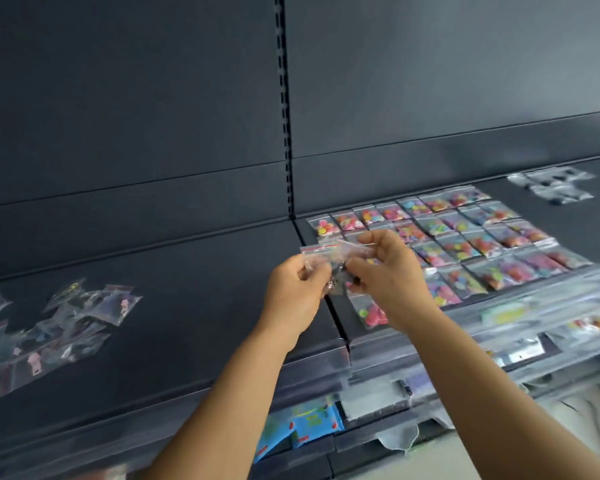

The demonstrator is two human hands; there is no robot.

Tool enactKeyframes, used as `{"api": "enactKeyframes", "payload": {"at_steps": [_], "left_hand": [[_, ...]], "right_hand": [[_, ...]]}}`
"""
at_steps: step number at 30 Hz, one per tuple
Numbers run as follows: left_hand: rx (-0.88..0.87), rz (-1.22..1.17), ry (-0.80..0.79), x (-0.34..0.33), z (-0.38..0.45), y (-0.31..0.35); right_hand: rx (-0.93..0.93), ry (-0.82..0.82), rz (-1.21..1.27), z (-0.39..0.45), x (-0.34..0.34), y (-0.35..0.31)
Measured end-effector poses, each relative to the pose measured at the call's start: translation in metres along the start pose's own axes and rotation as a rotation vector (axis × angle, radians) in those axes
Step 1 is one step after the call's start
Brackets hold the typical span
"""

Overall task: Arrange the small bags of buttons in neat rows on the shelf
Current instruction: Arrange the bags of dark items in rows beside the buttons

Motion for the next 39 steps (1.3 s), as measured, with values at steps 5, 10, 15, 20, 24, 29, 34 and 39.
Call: {"api": "enactKeyframes", "payload": {"at_steps": [5, 10, 15, 20, 24, 29, 34, 39], "left_hand": [[0.007, 0.004, -0.083, -0.103, -0.01, 0.024], [0.021, -0.012, -0.14, -0.203, -0.019, 0.042], [0.037, -0.037, -0.154, -0.282, -0.022, 0.056], [-0.03, 0.023, -0.169, -0.341, -0.015, 0.071], [-0.026, 0.051, -0.205, -0.382, 0.001, 0.081], [-0.045, 0.074, -0.271, -0.436, 0.041, 0.089], [-0.064, 0.127, -0.274, -0.484, 0.09, 0.1], [-0.003, 0.126, -0.289, -0.514, 0.126, 0.097]], "right_hand": [[-0.058, 0.074, -0.003, 0.008, 0.107, 0.01], [-0.078, 0.101, -0.005, 0.009, 0.208, 0.018], [-0.073, 0.207, 0.017, 0.012, 0.29, 0.025], [-0.062, 0.305, 0.005, 0.024, 0.346, 0.036], [-0.076, 0.36, -0.053, 0.043, 0.381, 0.047], [-0.109, 0.404, -0.124, 0.084, 0.424, 0.06], [-0.111, 0.417, -0.238, 0.135, 0.461, 0.071], [-0.16, 0.419, -0.227, 0.17, 0.486, 0.086]]}}
Point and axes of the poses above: each hand's wrist, its own z-axis towards the middle knuckle, its own x-axis out of the back of the hand, y = z × x, the point moved 1 cm from there along z, towards the middle knuckle, and after that the axes turned 7 degrees about x, right-handed, at the moved point
